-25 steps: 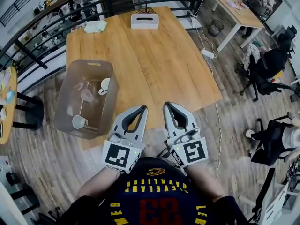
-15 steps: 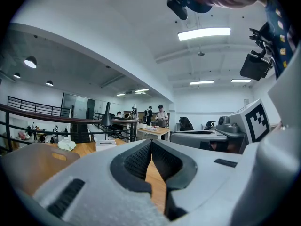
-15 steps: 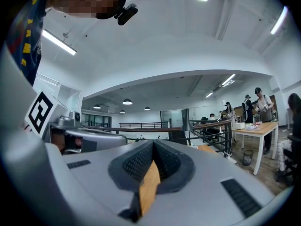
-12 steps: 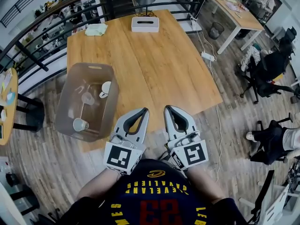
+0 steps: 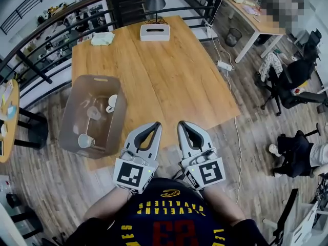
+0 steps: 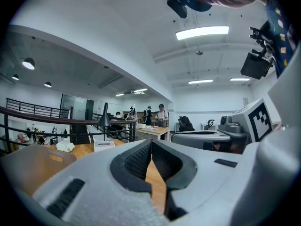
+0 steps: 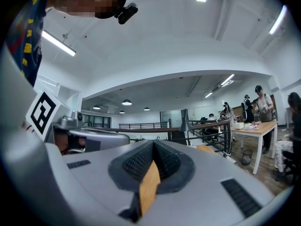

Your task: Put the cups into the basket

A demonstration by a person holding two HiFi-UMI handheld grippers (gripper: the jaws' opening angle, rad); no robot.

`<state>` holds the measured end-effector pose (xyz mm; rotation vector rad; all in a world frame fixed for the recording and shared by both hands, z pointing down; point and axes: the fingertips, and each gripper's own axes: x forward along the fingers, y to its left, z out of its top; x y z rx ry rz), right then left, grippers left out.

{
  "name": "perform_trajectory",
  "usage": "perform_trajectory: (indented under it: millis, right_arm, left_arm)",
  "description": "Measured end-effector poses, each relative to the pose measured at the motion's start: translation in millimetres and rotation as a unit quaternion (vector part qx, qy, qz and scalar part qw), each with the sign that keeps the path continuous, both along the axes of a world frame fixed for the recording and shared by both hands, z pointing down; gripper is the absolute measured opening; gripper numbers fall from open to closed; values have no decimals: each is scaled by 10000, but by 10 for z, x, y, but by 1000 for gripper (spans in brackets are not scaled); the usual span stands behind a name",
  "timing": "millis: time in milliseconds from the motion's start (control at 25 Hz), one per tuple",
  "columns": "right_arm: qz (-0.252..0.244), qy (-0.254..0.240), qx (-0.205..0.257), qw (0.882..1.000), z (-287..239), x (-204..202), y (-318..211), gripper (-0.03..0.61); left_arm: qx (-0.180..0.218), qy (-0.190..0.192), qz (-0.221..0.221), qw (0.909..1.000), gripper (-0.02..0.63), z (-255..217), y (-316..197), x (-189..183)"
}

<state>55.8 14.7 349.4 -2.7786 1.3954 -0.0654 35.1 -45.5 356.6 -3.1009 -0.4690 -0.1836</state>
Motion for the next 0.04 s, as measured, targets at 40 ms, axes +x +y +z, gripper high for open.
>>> perform_trajectory:
  millis: [40]
  right_arm:
    - [6,1,4,10000,-5,0,27,12]
  left_arm:
    - [30,-10,19,10000,12,7,24,3]
